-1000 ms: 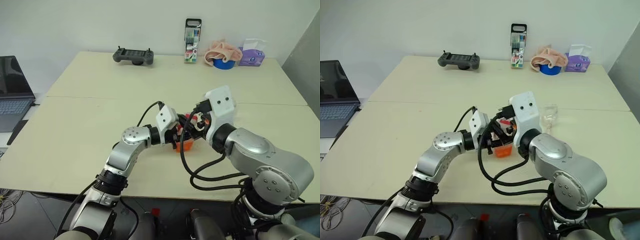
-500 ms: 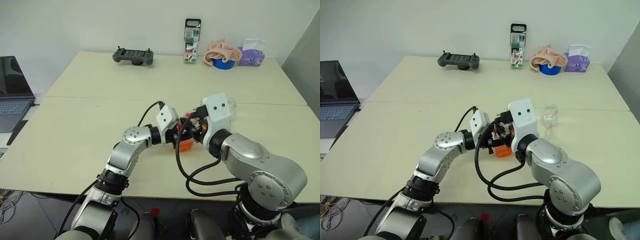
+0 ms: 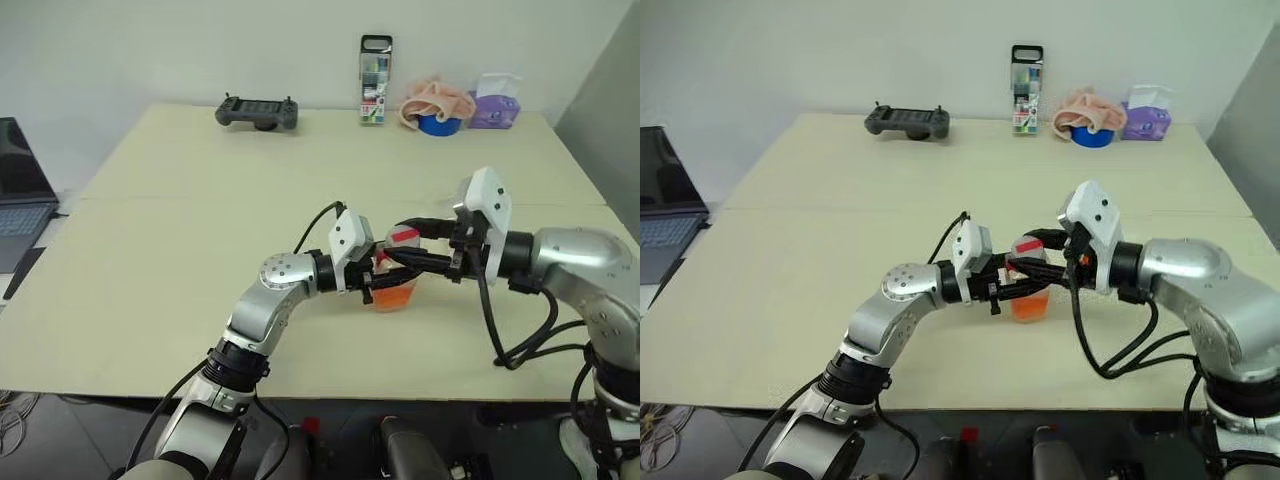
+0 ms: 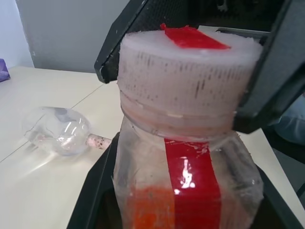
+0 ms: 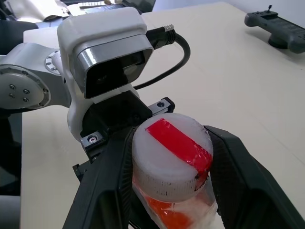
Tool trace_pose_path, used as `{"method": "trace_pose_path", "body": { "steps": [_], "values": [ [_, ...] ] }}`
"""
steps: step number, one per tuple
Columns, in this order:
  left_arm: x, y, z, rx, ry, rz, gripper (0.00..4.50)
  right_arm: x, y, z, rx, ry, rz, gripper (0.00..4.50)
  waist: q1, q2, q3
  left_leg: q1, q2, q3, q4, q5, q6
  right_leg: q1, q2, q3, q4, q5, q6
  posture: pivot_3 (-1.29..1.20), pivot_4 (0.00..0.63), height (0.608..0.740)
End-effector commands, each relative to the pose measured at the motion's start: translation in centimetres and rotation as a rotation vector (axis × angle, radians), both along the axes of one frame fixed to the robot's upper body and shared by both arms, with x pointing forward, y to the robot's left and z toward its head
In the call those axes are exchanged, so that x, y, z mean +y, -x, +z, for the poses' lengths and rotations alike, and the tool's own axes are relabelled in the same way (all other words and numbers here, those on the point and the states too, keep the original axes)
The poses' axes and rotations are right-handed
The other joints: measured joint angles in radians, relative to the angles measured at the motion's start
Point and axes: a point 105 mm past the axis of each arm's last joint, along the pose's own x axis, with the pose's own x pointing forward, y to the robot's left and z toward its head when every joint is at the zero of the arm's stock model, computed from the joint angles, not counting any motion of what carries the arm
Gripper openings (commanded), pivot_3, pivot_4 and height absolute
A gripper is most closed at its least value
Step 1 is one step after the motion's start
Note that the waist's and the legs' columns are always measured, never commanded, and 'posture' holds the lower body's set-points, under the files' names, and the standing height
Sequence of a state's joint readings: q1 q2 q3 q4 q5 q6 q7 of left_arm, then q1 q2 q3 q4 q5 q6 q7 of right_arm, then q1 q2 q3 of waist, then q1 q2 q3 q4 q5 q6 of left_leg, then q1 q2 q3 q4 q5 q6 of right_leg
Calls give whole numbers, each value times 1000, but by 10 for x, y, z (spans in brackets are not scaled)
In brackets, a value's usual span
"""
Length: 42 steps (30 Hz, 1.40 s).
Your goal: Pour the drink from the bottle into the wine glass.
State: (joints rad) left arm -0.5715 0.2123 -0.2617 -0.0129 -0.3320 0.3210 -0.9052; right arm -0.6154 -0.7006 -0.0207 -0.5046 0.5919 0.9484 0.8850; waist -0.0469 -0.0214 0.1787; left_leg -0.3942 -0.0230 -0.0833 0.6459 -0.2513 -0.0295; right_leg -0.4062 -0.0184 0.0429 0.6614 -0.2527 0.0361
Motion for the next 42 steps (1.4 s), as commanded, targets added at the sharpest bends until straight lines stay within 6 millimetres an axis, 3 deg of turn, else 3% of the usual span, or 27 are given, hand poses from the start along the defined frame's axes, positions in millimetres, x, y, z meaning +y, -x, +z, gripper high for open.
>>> {"method": "trace_pose_path", "body": {
  "steps": [1,5,9,12,13,17,24,31,42],
  "values": [
    [10,-5,20,-47,51,51,1757,11,14,6,-59,33,162,1871,3,0,0,0,1,-1,0,0,0,0,1,-1,1,0,0,0,150,740],
    [16,-9,26,-53,79,94,1752,6,12,5,-51,36,149,1871,10,1,1,0,0,-2,0,0,0,0,1,-2,1,0,0,0,150,740],
    [23,-12,24,-54,63,110,1743,5,21,11,-76,-5,81,3306,19,1,1,-2,-2,-4,1,0,0,0,0,-1,1,0,0,0,150,740],
    [24,-14,23,-47,68,117,1742,2,16,18,-125,-52,-69,4399,18,1,1,-3,-3,-7,1,0,-1,-1,-2,0,0,0,0,0,150,740],
    [24,-15,25,-40,83,122,1742,1,18,16,-122,-45,-98,4500,19,1,1,-3,-2,-7,1,0,-1,-1,-2,0,0,0,0,0,150,740],
    [21,-17,29,-36,104,122,1742,-5,25,15,-132,-71,-249,4500,23,1,1,-3,-2,-10,1,0,-1,-1,-2,-3,0,0,0,0,150,740],
    [18,-22,27,-39,102,114,1742,8,18,19,-136,-198,-494,4500,21,1,1,-3,-2,-10,1,1,-2,-1,-2,-2,2,0,0,0,150,740],
    [14,-25,25,-36,98,101,1741,25,13,13,-87,-239,-598,4500,19,1,1,-3,-2,-10,1,2,-3,-1,-2,-2,2,0,-1,0,150,740],
    [14,-28,21,-48,74,107,1741,31,-4,17,-78,-253,-774,4500,16,2,1,-4,-2,-10,0,2,-3,-3,-2,-2,2,0,-1,0,150,740]
  ]
}}
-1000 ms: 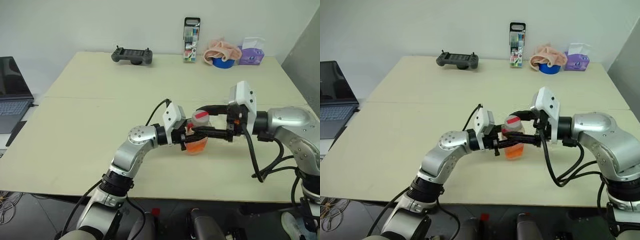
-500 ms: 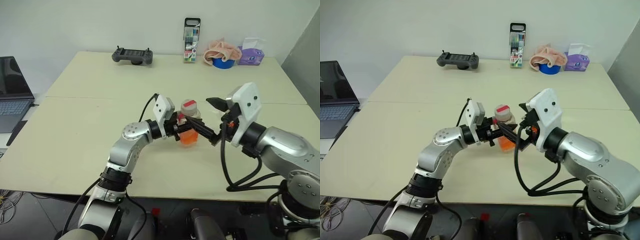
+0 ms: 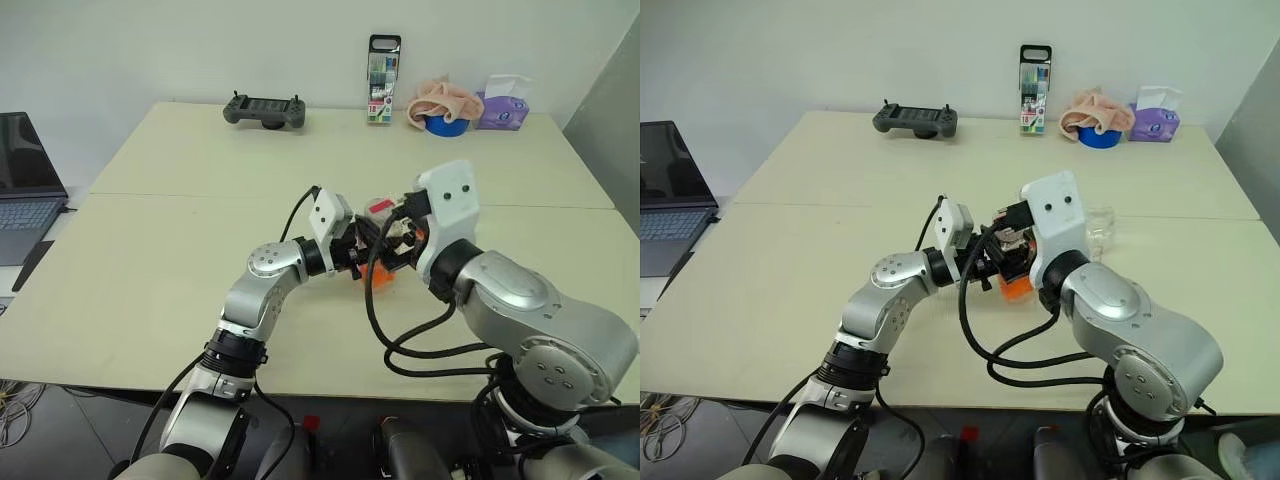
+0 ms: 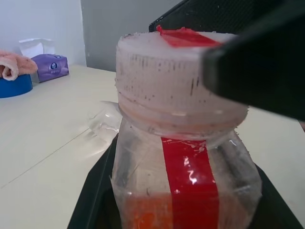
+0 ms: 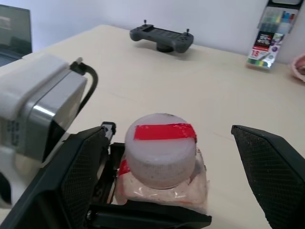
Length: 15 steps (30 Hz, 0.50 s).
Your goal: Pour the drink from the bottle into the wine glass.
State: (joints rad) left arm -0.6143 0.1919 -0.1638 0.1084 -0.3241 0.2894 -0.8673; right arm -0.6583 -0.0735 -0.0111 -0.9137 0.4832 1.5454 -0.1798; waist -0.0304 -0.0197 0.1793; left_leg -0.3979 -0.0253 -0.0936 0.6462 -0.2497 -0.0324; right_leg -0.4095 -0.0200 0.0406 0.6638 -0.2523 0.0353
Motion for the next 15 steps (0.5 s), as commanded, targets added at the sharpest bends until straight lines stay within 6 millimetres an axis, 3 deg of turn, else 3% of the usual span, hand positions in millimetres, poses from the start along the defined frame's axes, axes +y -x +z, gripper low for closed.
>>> {"method": "trace_pose_path", "body": {
  "steps": [1,13,15],
  "values": [
    [-5,2,17,-79,13,-23,1741,-1,0,7,-22,11,-45,4500,0,0,0,0,0,0,0,0,0,0,0,0,0,0,0,0,150,740],
    [-5,-1,18,-94,14,-20,1741,-5,-6,-1,23,19,-122,4500,-1,0,0,0,0,0,0,0,0,0,0,0,0,0,0,0,150,740],
    [-5,-1,18,-94,15,-18,1741,-6,-7,-1,23,24,-132,4122,-1,0,0,0,0,0,0,0,0,0,0,0,0,0,0,0,150,740]
  ]
}}
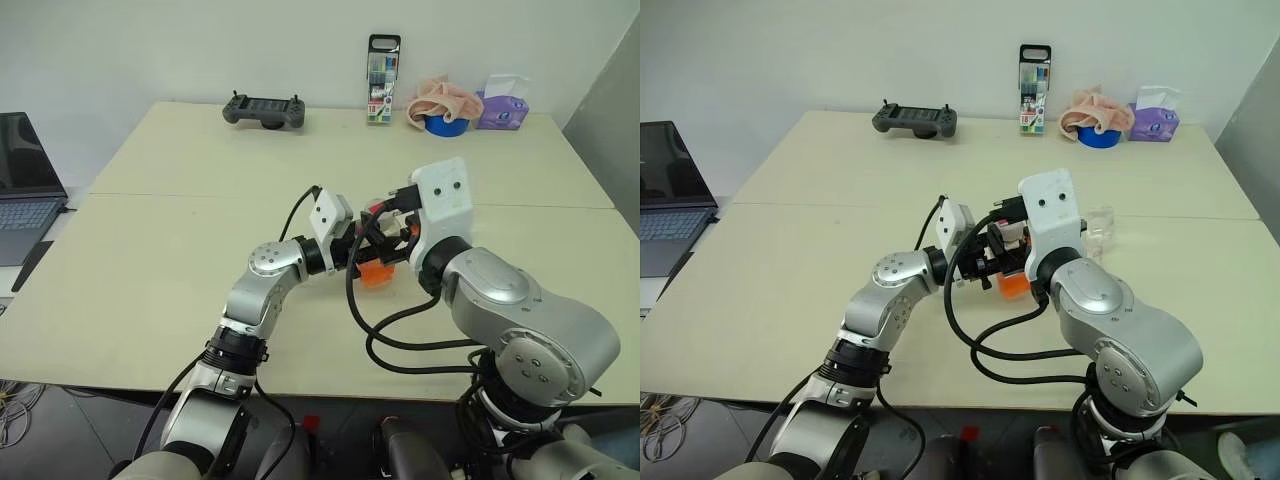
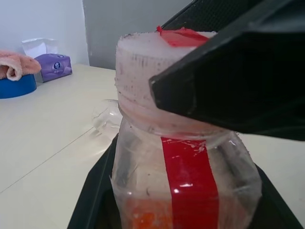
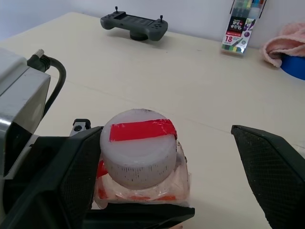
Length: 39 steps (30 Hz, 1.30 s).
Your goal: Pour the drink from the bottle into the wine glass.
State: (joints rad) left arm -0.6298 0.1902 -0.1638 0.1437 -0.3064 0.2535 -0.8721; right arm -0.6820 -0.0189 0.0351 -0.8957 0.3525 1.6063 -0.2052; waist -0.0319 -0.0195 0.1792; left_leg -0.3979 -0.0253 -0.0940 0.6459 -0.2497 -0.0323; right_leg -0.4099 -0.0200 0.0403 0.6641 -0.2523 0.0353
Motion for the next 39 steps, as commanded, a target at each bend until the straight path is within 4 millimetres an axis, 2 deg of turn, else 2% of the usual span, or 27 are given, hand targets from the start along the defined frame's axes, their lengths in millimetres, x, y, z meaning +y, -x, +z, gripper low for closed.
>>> {"method": "trace_pose_path", "body": {
  "steps": [1,7,13,15,18,20,22,26,32,36,39],
  "values": [
    [-5,2,19,-74,24,-25,1741,-7,-2,4,-16,6,-49,3884,0,0,0,0,0,0,0,0,0,0,0,0,0,0,0,0,150,740],
    [-5,1,19,-74,27,-21,1740,-13,-5,4,-19,34,-63,1854,0,0,0,0,0,0,0,0,0,0,0,0,0,0,0,0,150,740],
    [-5,0,21,-71,30,-16,1734,-34,-15,16,-52,155,-28,1840,0,0,0,0,-1,0,0,0,0,0,0,0,0,0,0,0,150,740],
    [-6,1,21,-65,26,-28,1734,-33,-19,22,-85,196,123,1840,1,0,0,0,-2,0,0,0,0,1,1,0,-1,0,0,0,150,740],
    [-8,2,22,-61,26,-43,1733,-21,-14,28,-101,106,463,1840,0,-1,0,0,-3,2,0,0,1,2,2,0,-2,0,0,0,150,740],
    [-9,5,23,-61,24,-61,1731,-10,11,12,-34,189,833,1840,0,0,1,0,-3,7,0,0,1,2,2,0,-3,0,0,0,150,740],
    [-10,8,24,-61,24,-70,1708,-12,12,-4,25,307,985,1840,0,0,2,0,-3,8,0,-1,1,2,2,0,-3,0,1,0,150,740],
    [-8,8,27,-60,29,-60,1704,-7,-15,-5,7,371,1028,1840,-16,-1,2,2,0,11,0,-1,2,2,2,3,-2,0,0,0,150,740],
    [-6,7,26,-67,21,-45,1698,-7,-29,9,-56,348,1004,1840,-9,-1,3,3,3,7,0,-1,1,2,2,0,0,0,0,0,150,740],
    [-7,7,26,-68,19,-46,1694,-12,-22,14,-72,309,984,3203,3,-1,3,0,0,4,1,-1,1,1,-1,1,-2,0,0,0,150,740],
    [-8,6,26,-67,17,-53,1693,-17,-21,20,-114,272,903,4155,6,-1,3,-2,-2,3,1,-1,1,0,-3,1,-3,0,0,0,150,740]
  ]
}}
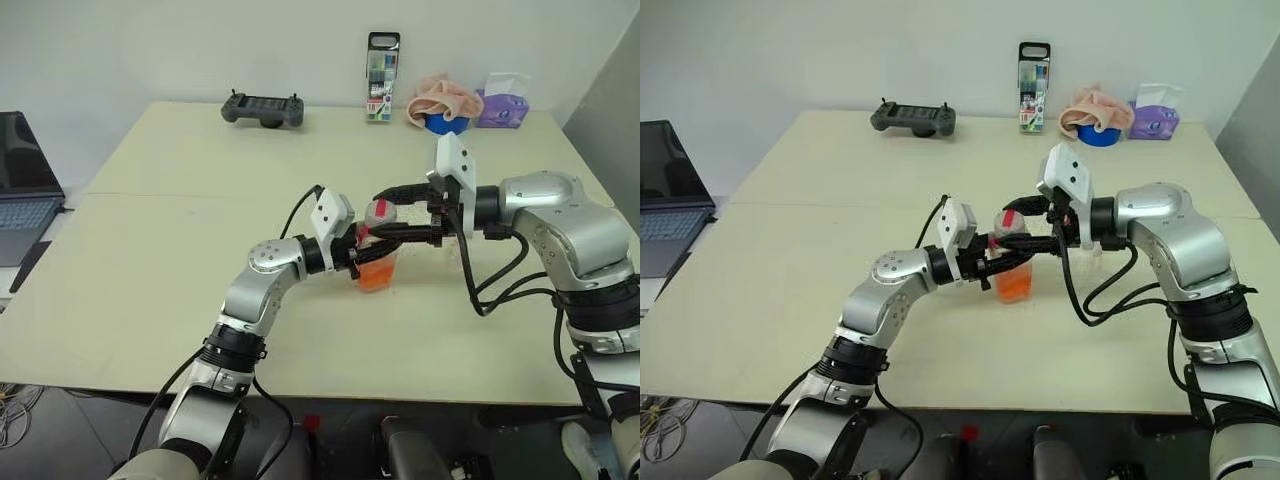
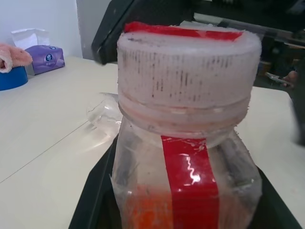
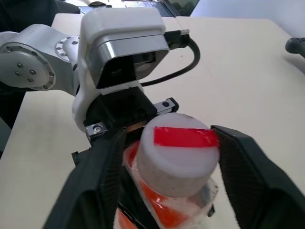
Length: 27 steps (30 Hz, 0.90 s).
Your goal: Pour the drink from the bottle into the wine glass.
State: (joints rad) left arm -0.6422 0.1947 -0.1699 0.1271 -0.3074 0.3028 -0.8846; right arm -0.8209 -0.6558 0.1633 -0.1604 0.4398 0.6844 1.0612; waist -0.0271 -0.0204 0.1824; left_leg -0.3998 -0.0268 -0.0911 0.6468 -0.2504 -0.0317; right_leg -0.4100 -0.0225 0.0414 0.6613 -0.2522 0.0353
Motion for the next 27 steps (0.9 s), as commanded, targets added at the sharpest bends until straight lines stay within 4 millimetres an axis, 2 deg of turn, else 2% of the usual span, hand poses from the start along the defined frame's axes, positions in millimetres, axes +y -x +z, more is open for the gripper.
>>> {"method": "trace_pose_path", "body": {
  "steps": [1,3,8,15,20,27],
  "values": [
    [-6,3,25,-86,39,-34,1693,-7,5,21,-78,-87,-79,4209,2,0,0,0,0,0,0,0,0,0,0,0,0,0,0,0,150,740],
    [-6,3,25,-85,38,-38,1693,-10,6,23,-81,-108,-125,4209,3,0,0,0,0,-1,0,0,0,0,0,0,0,0,0,0,150,740],
    [-9,2,24,-82,33,-52,1692,-15,0,25,-80,-208,-362,4209,3,0,0,1,1,-1,0,0,0,0,0,0,2,0,0,0,150,740],
    [-16,3,20,-70,36,-71,1692,3,7,18,-34,-287,-408,4209,0,0,0,1,1,-1,0,0,0,0,1,0,3,0,0,0,150,740],
    [-17,3,19,-70,38,-74,1692,7,-5,21,-54,-300,-471,4209,-1,0,0,1,1,-1,0,0,0,0,1,0,3,0,0,0,150,740],
    [-17,3,19,-69,39,-72,1692,-7,-26,12,-61,-273,-617,4209,-2,0,0,1,1,-1,0,0,0,0,2,0,3,0,0,0,150,740]
  ]
}}
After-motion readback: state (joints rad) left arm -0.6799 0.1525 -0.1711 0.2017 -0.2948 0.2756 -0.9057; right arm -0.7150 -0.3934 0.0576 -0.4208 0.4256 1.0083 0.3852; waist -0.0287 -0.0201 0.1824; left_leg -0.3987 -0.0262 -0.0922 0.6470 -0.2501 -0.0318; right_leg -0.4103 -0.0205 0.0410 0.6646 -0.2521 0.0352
